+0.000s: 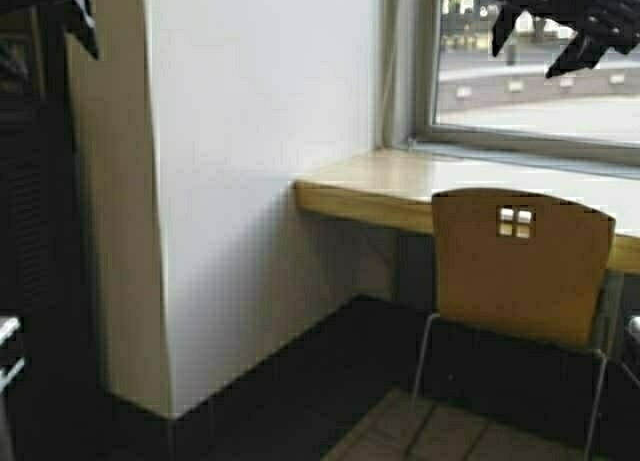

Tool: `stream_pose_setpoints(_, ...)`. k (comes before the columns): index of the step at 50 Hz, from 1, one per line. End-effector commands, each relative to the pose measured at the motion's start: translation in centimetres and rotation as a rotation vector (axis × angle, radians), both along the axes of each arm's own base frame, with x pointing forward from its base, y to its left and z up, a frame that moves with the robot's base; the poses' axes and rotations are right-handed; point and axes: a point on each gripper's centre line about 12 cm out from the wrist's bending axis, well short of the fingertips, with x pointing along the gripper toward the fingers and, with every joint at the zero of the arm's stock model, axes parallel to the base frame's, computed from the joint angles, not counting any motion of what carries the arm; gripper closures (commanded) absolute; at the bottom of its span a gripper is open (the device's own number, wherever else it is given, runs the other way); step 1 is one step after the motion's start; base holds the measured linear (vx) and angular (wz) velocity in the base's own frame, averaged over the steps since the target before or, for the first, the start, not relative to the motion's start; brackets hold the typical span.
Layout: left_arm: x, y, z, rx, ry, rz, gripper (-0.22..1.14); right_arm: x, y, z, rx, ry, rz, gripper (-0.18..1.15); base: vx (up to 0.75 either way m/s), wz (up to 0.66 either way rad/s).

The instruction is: Push the chairs under the table

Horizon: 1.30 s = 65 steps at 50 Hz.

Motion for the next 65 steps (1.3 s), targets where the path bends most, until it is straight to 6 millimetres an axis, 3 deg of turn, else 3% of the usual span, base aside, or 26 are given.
stream_pose_setpoints(1,0.1,0.0,0.0,-0.002,-0.002,0.004,-0.10,0.2,0.0,1.2,0.005,-0.036,0.000,0.00,-0.39,-0.09)
stream_pose_setpoints(17,0.3,0.0,0.6,-0.014,-0.007,0.006,-0.10,0.6,-0.4,0.5,0.000,-0.013,-0.012,0.00,-0.36,-0.08)
stream_pose_setpoints(42,0.2,0.0,0.4,-0.009,-0.002,0.005,-0.10,0.0,-0.5,2.5,0.026,-0.055,-0.018,0.00,-0.32,-0.12)
stream_pose_setpoints(65,0.1,0.0,0.5,-0.012,-0.009,0.006,-0.10,0.1,-0.4,1.3,0.045,-0.015,-0.033,0.00,-0.16,-0.22)
